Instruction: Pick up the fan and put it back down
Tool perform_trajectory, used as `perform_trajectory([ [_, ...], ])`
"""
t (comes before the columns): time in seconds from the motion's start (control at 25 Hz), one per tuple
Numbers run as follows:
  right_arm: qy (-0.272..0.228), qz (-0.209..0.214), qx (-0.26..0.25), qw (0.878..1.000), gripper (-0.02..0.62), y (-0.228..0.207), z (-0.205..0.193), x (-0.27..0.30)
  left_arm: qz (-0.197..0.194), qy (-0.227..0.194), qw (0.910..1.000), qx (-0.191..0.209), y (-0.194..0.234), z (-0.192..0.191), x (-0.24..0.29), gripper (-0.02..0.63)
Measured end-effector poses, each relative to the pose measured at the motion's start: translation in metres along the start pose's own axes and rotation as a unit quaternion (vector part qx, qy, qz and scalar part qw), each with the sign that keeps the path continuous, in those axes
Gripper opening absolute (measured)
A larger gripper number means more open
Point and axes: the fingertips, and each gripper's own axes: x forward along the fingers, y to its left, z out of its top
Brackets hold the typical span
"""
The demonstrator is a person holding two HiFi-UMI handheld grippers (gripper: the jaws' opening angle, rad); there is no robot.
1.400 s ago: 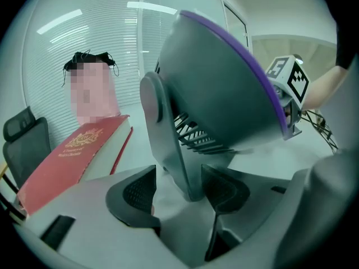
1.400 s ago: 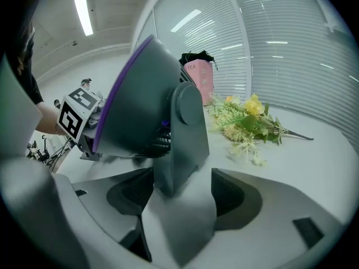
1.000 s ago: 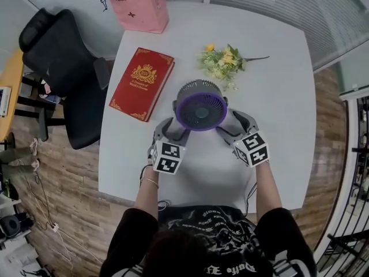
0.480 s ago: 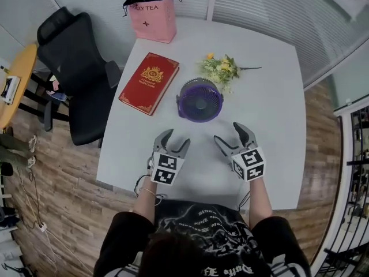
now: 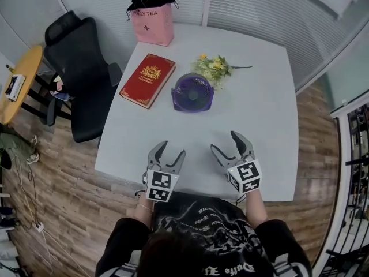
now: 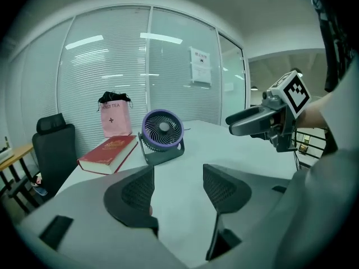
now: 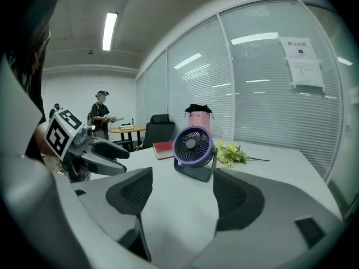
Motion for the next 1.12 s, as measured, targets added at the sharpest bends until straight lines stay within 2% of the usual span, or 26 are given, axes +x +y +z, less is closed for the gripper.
perform_trajectory([
  [0.36, 0.001, 0.001, 0.040, 0.999, 0.342, 0.025, -0.047, -0.070, 0.005, -0.039, 0.9990, -0.018, -0.057, 0.001, -0.033, 0.276],
  [0.52, 0.007, 0.005, 0.028, 1.000, 0.342, 0.029, -0.058, -0.086, 0.001, -0.059, 0.9962, -0.064, -0.073, 0.003, -0.045, 0.276],
  [0.84, -0.006, 0.014, 0.006, 1.000, 0.340, 0.034, -0.060, -0.102, -0.004, -0.065, 0.9950, -0.076, -0.101, 0.001, -0.054, 0.276],
  [0.96, -0.006, 0.016, -0.003, 1.000, 0.291, 0.037, -0.060, -0.104, -0.016, -0.067, 0.9949, -0.074, -0.111, 0.005, -0.056, 0.260],
  [1.08, -0.007, 0.031, -0.004, 0.999, 0.195, 0.043, -0.056, -0.103, -0.019, -0.069, 0.9947, -0.074, -0.115, 0.007, -0.056, 0.129],
  [1.12, -0.009, 0.041, -0.001, 0.999, 0.140, 0.047, -0.055, -0.102, -0.020, -0.068, 0.9943, -0.080, -0.115, 0.006, -0.056, 0.099],
])
